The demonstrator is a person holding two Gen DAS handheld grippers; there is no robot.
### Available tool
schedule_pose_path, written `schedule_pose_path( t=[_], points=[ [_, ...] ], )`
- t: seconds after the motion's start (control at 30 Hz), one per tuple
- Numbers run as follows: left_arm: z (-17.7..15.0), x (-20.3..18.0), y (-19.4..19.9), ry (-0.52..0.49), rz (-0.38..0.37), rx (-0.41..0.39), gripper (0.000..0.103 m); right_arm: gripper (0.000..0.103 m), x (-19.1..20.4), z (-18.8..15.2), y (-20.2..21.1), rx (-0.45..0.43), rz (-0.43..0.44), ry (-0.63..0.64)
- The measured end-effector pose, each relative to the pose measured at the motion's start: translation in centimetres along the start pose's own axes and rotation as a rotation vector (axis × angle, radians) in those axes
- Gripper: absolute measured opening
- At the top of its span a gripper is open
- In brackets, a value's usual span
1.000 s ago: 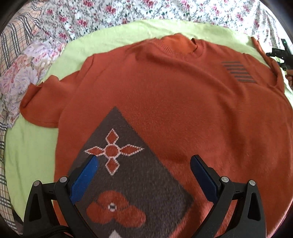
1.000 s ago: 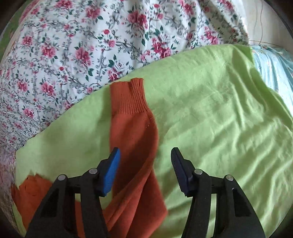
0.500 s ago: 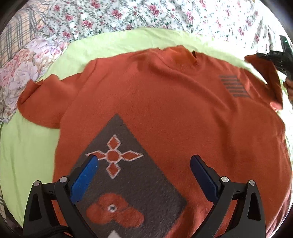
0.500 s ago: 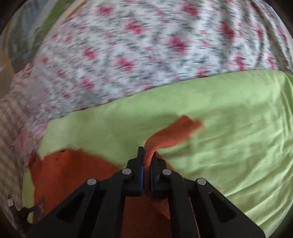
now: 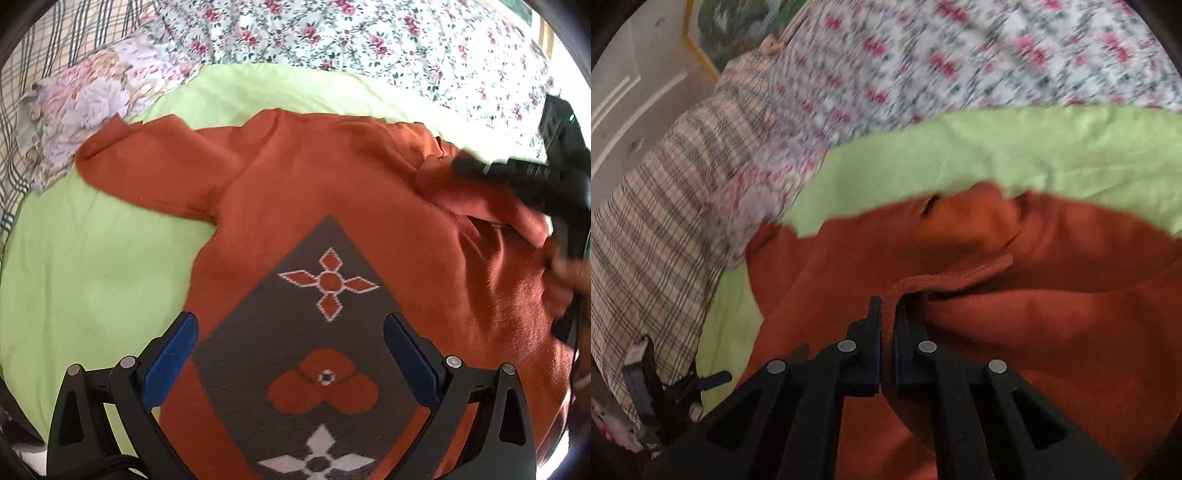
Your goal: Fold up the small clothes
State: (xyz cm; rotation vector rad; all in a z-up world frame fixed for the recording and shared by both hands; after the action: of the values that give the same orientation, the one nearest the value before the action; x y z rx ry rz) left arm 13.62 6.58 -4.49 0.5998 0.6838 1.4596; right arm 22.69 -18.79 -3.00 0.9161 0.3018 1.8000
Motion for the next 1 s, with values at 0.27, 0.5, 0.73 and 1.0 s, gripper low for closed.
schedule_pose_path(
  t=[0.27, 0.5, 0.73, 1.0],
  points=[
    [1.8, -1.4, -1.5, 0.025, -0.135, 0.026, 0.101, 0.051, 1.4, -4.2, -1.5, 0.093, -0.011, 0.003],
    [7.1, -8.2, -4.5, -0.039, -0.293, 0.042, 0.101, 0.051, -1.6, -5.5, 5.7, -0.007, -0.141, -0.021],
    [9.3, -14.8, -10.2, -0.189, -0.232, 0.088, 0.088, 0.052, -6.7, -6.5, 9.5, -0.043, -0.26, -0.111],
    [6.8, -7.7, -11.9, -0.035, -0.178, 0.114, 0.082, 0.052, -8.0, -6.7, 9.7, -0.063, -0.242, -0.137]
  ],
)
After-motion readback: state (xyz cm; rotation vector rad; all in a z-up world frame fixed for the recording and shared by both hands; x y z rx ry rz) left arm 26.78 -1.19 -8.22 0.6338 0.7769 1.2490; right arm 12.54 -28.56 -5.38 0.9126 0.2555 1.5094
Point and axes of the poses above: each gripper's, at about its wrist camera, not at the fingertips, and y roughly against the way its jaws point, x to its left, z to its top, the point moved 2 cm from there along -y, roughly the way its jaws point, and after that the axes turned 7 degrees about -x, right-handed, at the moved point
